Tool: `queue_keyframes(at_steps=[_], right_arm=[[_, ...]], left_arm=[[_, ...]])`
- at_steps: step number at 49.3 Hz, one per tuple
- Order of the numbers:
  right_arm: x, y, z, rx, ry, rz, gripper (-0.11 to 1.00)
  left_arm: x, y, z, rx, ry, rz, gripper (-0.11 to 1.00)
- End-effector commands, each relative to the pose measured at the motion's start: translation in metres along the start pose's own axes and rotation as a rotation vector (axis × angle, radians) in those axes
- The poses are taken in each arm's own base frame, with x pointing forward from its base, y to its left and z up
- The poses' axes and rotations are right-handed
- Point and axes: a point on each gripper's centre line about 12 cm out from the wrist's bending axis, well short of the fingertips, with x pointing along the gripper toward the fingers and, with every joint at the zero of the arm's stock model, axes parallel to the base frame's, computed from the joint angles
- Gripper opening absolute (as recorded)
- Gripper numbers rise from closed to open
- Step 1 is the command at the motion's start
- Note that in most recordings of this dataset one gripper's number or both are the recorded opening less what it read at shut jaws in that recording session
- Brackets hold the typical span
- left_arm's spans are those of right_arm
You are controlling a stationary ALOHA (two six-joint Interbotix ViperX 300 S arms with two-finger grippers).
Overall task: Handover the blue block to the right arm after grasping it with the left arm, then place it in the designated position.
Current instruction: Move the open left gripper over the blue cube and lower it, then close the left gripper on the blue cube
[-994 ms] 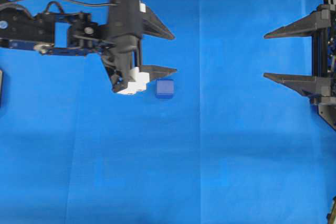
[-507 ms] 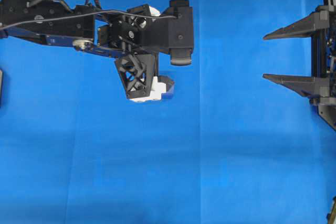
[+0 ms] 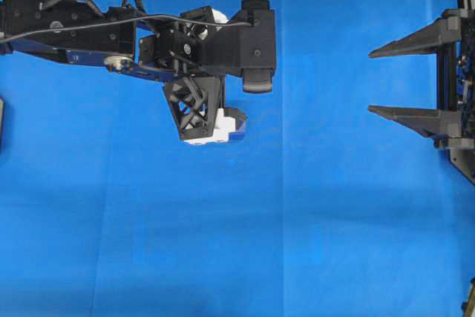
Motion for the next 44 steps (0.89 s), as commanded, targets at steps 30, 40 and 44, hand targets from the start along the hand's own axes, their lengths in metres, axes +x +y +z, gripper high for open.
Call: queue_keyframes(at_steps=[30, 40, 44], right_arm=[[0.0027, 0.0001, 0.0119, 0.000, -0.029, 0.000, 0.96], [0.0027, 0.0001, 0.0119, 0.000, -0.029, 0.000, 0.96], [0.0027, 0.0001, 0.0119, 0.000, -0.029, 0.000, 0.96]], left_arm=[[-0.0118, -0.0016, 0.0109, 0.001, -0.041, -0.001, 0.92], [-0.0105, -0.0023, 0.0089, 0.001, -0.035, -0.002, 0.92], [-0.0089, -0.0030, 0.0071, 0.002, -0.029, -0.003, 0.92]])
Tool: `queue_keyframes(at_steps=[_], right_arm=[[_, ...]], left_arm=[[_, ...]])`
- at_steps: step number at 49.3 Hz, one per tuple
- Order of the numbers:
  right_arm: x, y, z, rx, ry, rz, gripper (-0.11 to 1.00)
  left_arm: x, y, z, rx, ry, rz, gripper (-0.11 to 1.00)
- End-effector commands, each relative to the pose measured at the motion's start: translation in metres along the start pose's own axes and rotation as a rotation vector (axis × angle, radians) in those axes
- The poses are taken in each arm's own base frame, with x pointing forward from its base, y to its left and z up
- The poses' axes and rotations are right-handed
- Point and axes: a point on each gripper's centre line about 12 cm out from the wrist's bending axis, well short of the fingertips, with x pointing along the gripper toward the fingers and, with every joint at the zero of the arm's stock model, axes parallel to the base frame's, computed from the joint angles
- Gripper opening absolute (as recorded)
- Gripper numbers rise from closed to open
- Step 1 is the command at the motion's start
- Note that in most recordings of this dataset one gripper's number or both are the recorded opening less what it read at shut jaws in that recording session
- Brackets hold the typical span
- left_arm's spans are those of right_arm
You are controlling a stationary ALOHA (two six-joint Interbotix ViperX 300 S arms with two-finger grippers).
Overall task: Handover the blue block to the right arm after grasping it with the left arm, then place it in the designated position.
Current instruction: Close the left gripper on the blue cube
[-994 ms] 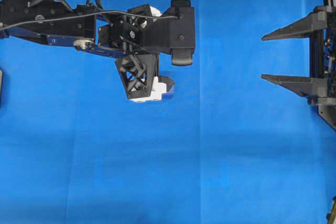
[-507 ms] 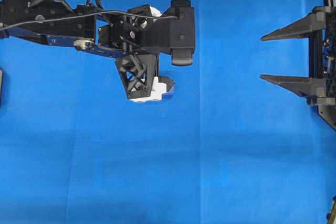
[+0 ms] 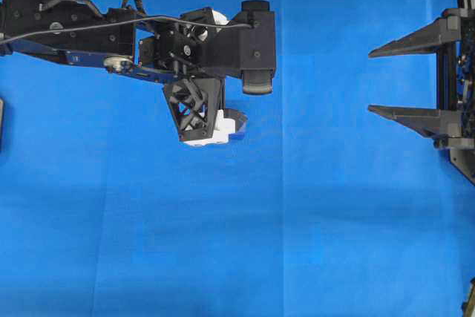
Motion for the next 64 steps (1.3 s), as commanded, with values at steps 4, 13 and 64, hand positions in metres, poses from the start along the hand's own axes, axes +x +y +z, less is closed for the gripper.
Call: queue_keyframes(at_steps=[4, 13, 64], right_arm=[[0.003, 0.000, 0.011, -0.002, -0.026, 0.000, 0.96], [0.003, 0.000, 0.010, -0.002, -0.023, -0.001, 0.96], [0.008, 0.000, 0.001, -0.003, 0.014, -0.002, 0.96]], left_arm=[[-0.007, -0.002, 0.005, 0.007, -0.025, -0.001, 0.92], [0.013, -0.002, -0.008, 0.008, -0.002, -0.001, 0.92], [0.134, -0.006, -0.092, 0.009, 0.058, -0.008, 0.92]])
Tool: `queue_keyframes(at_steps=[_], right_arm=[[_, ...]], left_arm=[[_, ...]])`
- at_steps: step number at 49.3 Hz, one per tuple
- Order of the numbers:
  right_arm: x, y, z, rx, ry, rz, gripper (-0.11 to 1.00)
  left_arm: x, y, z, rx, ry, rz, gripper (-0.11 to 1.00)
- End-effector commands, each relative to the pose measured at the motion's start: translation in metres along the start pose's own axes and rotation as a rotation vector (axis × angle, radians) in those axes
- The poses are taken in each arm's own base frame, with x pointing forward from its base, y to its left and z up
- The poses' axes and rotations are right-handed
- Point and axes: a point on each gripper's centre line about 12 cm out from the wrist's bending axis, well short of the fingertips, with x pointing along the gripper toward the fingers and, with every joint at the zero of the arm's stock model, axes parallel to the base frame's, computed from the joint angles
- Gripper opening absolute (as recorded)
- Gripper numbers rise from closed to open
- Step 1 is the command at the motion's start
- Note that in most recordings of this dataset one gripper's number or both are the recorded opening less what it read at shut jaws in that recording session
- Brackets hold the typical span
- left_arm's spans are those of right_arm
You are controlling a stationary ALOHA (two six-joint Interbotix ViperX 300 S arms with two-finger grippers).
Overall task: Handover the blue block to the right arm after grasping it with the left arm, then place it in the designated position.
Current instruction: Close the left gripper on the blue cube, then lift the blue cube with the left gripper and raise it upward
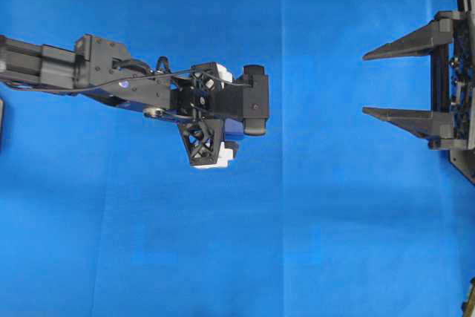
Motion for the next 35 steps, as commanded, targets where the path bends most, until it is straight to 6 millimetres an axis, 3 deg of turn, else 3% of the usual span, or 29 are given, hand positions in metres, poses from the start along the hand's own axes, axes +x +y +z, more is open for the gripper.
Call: queue_keyframes(at_steps=[1, 21, 25, 30, 35], right_arm=[[0.0030, -0.0001, 0.0065, -0.001, -0.014, -0.001, 0.96], [0.0038, -0.0001, 0.0057, -0.003, -0.011, -0.001, 0.96], [0.0038, -0.0001, 0.0057, -0.001, -0.011, -0.001, 0.96], [0.0038, -0.0001, 0.0057, -0.001, -0.011, -0.001, 0.96], [0.0038, -0.0001, 0.0057, -0.001, -0.011, -0.001, 0.96]], left_arm=[[-0.0009, 0.0015, 0.0059, 0.000, -0.028, 0.002, 0.92], [0.0020, 0.0015, 0.0055, 0.013, -0.024, 0.003, 0.88], [0.0016, 0.0016, 0.0063, 0.016, -0.020, 0.003, 0.76], [0.0012, 0.0025, 0.0053, 0.019, -0.014, 0.006, 0.46], [0.0012, 0.0025, 0.0053, 0.016, -0.014, 0.006, 0.46]])
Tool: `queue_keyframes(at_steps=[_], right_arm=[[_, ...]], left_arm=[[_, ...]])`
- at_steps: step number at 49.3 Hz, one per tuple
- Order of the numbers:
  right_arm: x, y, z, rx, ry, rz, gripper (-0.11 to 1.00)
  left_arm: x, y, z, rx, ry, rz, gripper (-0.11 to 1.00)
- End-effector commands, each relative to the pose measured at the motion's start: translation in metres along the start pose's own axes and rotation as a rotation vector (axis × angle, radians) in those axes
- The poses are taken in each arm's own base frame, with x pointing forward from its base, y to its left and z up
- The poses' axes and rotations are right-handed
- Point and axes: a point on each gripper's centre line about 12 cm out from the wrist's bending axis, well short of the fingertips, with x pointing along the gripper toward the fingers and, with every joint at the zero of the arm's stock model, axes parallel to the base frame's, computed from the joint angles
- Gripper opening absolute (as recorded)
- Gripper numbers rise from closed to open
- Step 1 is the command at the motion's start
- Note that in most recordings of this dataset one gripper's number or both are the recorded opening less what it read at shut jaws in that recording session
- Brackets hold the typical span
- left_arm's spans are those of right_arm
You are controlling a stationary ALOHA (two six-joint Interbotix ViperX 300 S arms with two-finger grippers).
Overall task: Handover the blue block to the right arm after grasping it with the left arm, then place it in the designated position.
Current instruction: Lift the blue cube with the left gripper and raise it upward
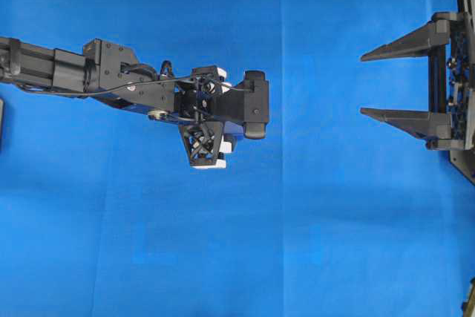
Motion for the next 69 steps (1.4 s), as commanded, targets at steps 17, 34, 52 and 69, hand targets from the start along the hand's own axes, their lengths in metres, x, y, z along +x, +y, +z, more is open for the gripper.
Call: queue_keyframes(at_steps=[17, 34, 52, 69], right_arm=[[0.003, 0.000, 0.007, -0.001, -0.015, -0.001, 0.96], [0.003, 0.000, 0.007, -0.003, -0.015, -0.001, 0.96], [0.003, 0.000, 0.008, -0.001, -0.018, -0.001, 0.96], [0.003, 0.000, 0.010, -0.003, -0.022, -0.002, 0.96]], left_arm=[[-0.013, 0.001, 0.015, 0.003, -0.047, 0.003, 0.46], [-0.053, 0.000, 0.040, 0.006, -0.055, 0.003, 0.46], [-0.124, -0.002, 0.076, 0.014, -0.083, 0.004, 0.46], [-0.171, 0.000, 0.099, 0.020, -0.087, 0.013, 0.46]])
